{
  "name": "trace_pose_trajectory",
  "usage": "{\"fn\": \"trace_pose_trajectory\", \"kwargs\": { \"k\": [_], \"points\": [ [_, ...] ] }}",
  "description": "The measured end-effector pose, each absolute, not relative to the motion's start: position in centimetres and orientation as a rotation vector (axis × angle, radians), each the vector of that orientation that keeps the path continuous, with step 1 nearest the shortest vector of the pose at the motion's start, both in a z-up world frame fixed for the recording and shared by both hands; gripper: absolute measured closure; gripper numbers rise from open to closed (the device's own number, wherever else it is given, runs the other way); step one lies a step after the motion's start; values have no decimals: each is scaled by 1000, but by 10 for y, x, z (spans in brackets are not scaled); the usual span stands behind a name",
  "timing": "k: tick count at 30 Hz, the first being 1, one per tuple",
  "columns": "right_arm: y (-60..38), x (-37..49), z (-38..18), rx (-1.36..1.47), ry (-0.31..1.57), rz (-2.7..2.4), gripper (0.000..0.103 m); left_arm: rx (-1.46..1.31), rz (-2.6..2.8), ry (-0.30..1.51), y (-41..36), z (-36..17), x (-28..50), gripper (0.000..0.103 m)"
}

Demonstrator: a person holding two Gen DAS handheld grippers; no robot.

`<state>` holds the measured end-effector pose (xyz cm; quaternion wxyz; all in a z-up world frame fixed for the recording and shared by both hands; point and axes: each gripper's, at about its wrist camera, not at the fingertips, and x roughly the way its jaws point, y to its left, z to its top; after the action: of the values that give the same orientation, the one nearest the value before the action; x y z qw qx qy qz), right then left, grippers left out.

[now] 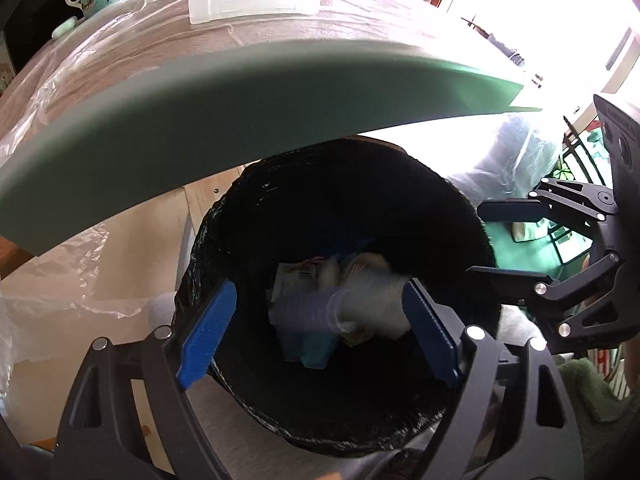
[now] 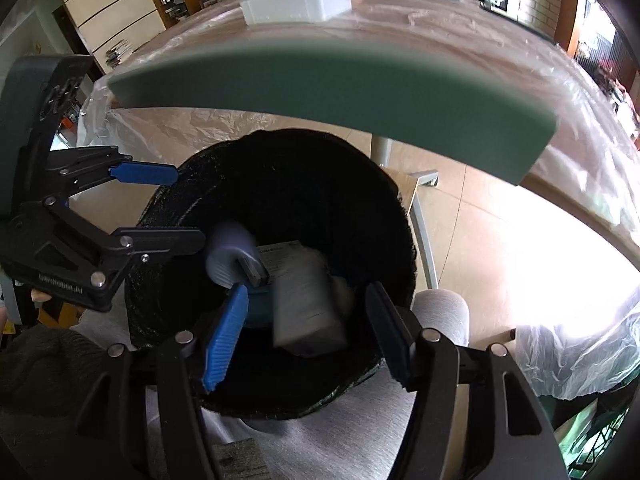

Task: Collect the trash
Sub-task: 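Open both tools to drop the roller and milk box into the bin, then move both open tools back over the table toward the brown box and white case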

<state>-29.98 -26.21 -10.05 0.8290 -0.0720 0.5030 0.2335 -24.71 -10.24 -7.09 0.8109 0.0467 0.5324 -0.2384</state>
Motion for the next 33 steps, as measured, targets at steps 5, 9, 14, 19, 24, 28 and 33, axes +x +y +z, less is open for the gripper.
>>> {"fn": "trace_pose_trajectory", "kwargs": {
  "k": [5,9,14,19,24,28,33],
  "points": [
    [-277,-316,-58,-123,959,515,28,67,-540,1021,-85,-17,-261,17],
    [-285,-312,-6,-37,779,519,8,35,-491,806,-58,51,-255,1],
    [-264,-261,22,-106,674,512,4,-42,-422,751,-36,88,-185,1],
    [-232,-194,14,-263,725,529,4,-61,-399,859,-42,74,-106,2],
    [-213,-155,-1,-305,823,619,8,-9,-338,920,-56,50,-46,2],
    [-192,-139,-11,-380,855,667,14,34,-288,939,-65,35,-5,2],
    [-175,-123,-19,-427,884,712,20,38,-271,973,-72,19,29,2]
  ]
}}
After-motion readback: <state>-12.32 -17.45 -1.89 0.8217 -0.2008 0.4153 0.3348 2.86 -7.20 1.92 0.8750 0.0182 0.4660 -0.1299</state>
